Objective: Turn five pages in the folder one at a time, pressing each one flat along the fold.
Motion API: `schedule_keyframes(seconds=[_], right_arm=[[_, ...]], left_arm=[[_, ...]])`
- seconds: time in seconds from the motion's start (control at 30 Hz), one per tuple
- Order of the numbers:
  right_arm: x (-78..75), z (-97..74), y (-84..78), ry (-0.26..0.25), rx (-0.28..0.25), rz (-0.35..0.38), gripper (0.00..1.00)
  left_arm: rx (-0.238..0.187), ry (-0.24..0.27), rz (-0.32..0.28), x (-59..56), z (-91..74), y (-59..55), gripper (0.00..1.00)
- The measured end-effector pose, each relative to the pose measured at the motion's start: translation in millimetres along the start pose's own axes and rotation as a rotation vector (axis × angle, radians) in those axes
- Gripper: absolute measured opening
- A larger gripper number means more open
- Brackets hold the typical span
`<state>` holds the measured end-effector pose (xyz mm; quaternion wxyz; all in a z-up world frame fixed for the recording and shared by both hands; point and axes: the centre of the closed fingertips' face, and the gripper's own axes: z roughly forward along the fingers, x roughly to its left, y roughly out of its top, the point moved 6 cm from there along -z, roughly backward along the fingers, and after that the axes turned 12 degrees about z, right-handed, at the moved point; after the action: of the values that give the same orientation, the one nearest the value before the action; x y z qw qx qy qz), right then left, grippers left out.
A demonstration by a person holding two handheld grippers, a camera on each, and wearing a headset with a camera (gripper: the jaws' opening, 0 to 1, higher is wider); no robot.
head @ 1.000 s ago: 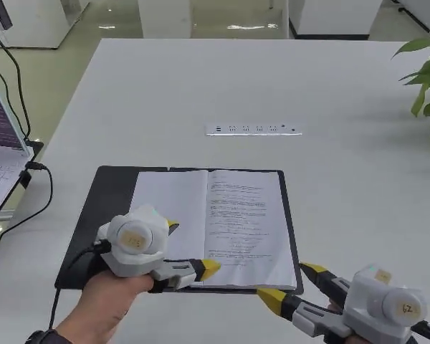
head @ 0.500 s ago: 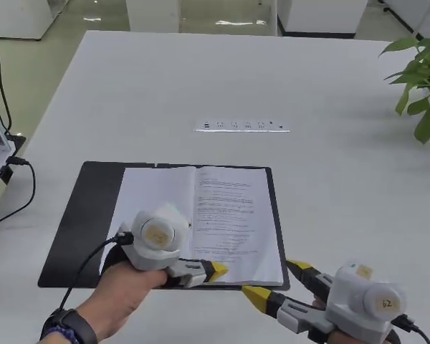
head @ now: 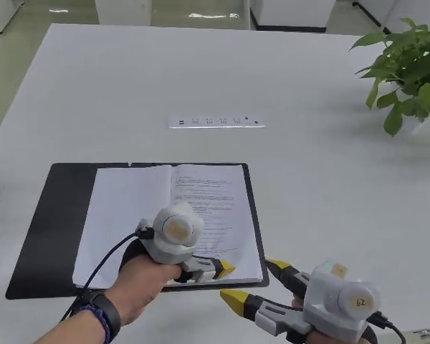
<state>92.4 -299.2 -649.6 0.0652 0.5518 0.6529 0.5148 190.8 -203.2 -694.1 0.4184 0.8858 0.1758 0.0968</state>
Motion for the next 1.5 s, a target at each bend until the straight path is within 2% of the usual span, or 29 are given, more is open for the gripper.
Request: schedule_keyframes(seconds=[0.13, 0.3, 0.37, 0.5, 0.57, 0.7, 0.83, 0.97, 1.17, 1.37, 1.5], right_arm=[[-6.4, -4.8, -0.7, -0.017, -0.006, 0.007, 0.68], [-8.6, -8.3, -3.4, -0.024, -0.009, 0.023, 0.68], [-9.5, -9.0, -5.1, -0.025, -0.007, 0.027, 0.68], [-11.7, -9.6, -8.4, -0.026, 0.005, 0.032, 0.67], [-12.5, -10.4, -8.4, -0.025, 0.004, 0.033, 0.67], [-16.2, -11.1, -8.6, -0.022, 0.0, 0.044, 0.67], [-18.2, -10.9, -8.5, -0.014, 0.001, 0.056, 0.66], [-20.1, -7.9, -8.1, 0.0, 0.011, 0.057, 0.66], [-25.3, -1.9, -5.1, 0.018, 0.02, 0.058, 0.64], [-35.9, 9.5, 0.9, 0.033, 0.017, 0.074, 0.63], [-48.7, 19.8, 5.1, 0.029, 0.025, 0.083, 0.61]], left_arm=[[0.034, -0.02, 0.01, -3.7, 18.2, -4.0, 0.69], [0.064, -0.023, 0.03, -9.1, 36.6, -3.6, 0.7], [0.1, -0.009, 0.046, -10.7, 43.2, -7.3, 0.7], [0.119, 0.01, 0.031, -14.3, 50.4, -12.1, 0.7], [0.146, 0.024, 0.061, -14.8, 51.1, -17.7, 0.69], [0.123, 0.03, 0.038, -13.2, 50.2, -16.7, 0.69], [0.117, 0.036, 0.027, -8.9, 49.4, -16.9, 0.63], [0.121, 0.045, 0.063, -9.2, 49.6, -19.5, 0.61], [0.105, 0.058, 0.069, -9.7, 49.3, -20.6, 0.61], [0.096, 0.077, 0.049, -3.1, 46.8, -21.8, 0.53], [0.094, 0.076, 0.041, -1.7, 47.2, -21.8, 0.5]])
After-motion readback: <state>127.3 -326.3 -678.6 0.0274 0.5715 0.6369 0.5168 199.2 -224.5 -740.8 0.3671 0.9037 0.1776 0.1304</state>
